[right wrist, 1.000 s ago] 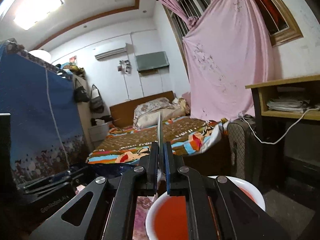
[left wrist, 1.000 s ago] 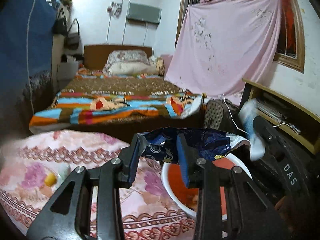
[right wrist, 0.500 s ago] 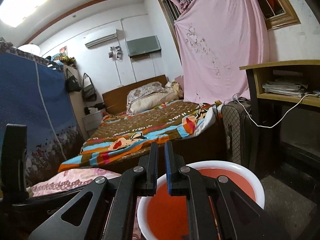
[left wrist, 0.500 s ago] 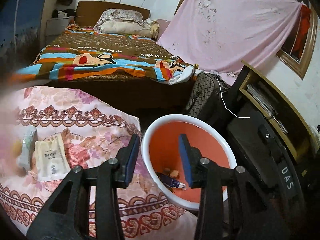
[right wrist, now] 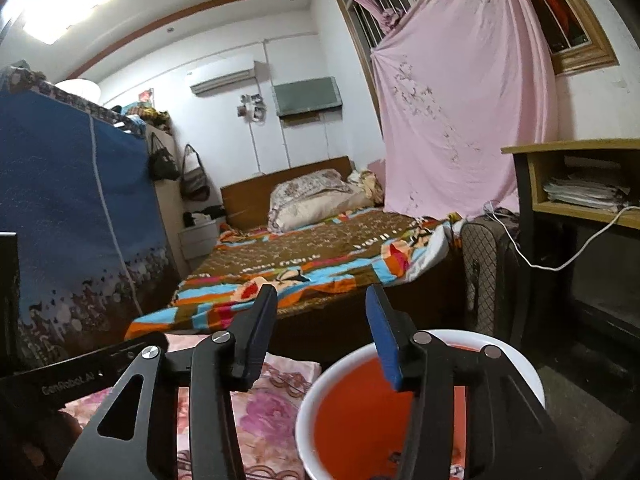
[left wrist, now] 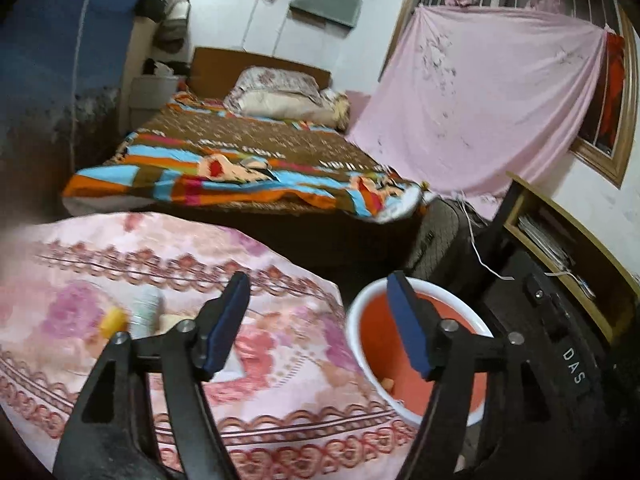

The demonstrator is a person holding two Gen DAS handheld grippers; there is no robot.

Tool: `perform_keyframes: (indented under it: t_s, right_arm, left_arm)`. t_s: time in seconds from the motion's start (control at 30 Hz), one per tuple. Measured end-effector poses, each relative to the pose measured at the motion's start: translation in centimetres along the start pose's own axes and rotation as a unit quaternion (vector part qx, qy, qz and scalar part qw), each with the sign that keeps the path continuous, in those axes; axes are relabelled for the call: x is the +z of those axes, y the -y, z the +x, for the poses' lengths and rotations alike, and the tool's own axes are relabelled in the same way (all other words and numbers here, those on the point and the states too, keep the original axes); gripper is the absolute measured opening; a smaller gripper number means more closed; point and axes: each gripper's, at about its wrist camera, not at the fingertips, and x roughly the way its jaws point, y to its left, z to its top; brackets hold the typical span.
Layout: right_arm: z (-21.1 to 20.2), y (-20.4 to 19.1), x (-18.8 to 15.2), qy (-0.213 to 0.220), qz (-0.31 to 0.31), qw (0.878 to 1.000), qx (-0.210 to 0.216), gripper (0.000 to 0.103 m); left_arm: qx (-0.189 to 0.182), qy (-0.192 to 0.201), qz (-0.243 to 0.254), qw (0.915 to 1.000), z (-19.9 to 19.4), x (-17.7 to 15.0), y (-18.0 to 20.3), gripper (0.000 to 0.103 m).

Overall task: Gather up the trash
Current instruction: 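Move both tools back over the quilt toward the remaining items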

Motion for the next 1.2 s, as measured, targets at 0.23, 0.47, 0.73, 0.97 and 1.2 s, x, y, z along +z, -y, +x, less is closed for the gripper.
perform_keyframes:
  t_s: [0.23, 0.47, 0.73, 0.97, 1.2]
  right_arm:
    - [-0.5, -2.2, 0.0, 0.022, -0.02, 0.999, 0.018, 0.084]
    - [-2.5, -4.2, -0.2, 0.092, -0.033, 0.995, 0.036, 0.103]
    - [-3.2, -6.3, -0.6, 0.117, -0.053, 0.989, 0.075, 0.103]
    - [-3.4, -9.1, -1.6, 0.113, -0.084, 0.985, 0.103, 0.103]
    - [-3.3, -11.9, -2.9, 0.104, -0.123, 0.978, 0.133, 0.103]
  left_arm:
    - [0.036, 0.059, 0.001, 0.9976, -2.9, 0.2, -2.9, 0.075]
    - [0.086, 0.125, 0.009, 0.9883, -6.0, -0.3, -5.6, 0.092]
    - [0.127, 0.164, 0.016, 0.9782, -9.2, -1.0, -9.2, 0.092]
    - [0.158, 0.183, 0.03, 0.9698, -11.5, -2.2, -11.7, 0.092]
    - [0.173, 0.195, 0.03, 0.9649, -12.8, -3.0, -13.4, 0.092]
